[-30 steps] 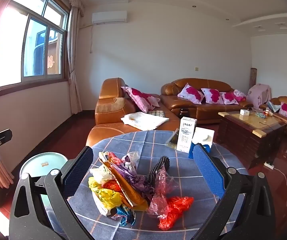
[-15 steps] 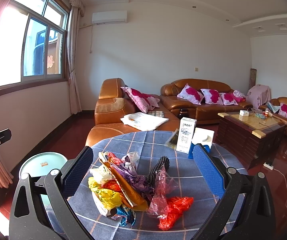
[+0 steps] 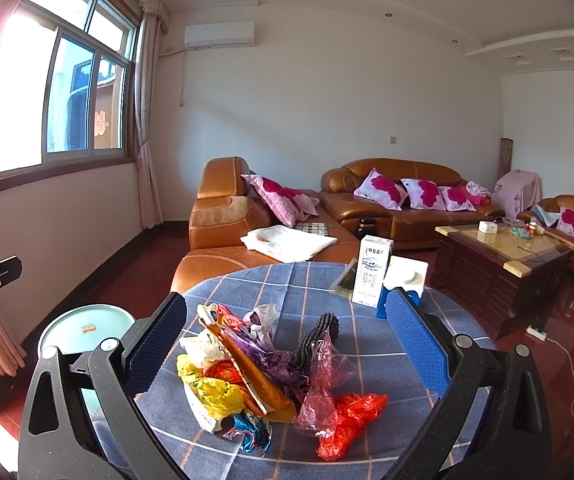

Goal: Collect trash

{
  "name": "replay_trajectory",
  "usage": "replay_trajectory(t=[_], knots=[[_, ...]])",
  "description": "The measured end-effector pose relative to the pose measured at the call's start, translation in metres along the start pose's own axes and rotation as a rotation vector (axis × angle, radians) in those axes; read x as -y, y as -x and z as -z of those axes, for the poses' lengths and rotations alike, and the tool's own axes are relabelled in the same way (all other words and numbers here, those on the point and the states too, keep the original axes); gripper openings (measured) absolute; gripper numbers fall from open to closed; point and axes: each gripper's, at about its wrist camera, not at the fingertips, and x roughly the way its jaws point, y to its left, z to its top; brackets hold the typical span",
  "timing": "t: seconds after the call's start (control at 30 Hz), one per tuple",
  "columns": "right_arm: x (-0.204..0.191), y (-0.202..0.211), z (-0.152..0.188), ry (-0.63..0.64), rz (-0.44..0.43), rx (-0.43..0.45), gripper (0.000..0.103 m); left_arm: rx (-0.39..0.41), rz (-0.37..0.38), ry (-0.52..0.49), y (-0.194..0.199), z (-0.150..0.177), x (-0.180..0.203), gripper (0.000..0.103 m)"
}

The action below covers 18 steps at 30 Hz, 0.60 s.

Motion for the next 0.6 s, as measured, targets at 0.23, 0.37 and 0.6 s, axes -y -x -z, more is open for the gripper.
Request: replay_trajectory(t=[0.23,0.37,0.6], knots=[[-0.0007,0.0010,0.0003,-0.001,0.002,0.001,0.098,0.007,-0.008,-0.001,0.0007,-0.0003,-0.0017,0.097],[0.0013,0.0035,-0.0022,-0.002,0.006,0.003,0.098,0.008,-0.009,-0.003,0.0013,-0.0005,-0.0011,0.097],[0.0015,0.0040,-0.0025,-0.001,0.006,0.004,0.098,0.010,-0.012,-0.002,0.0017,-0.0011,-0.0015,0.097]])
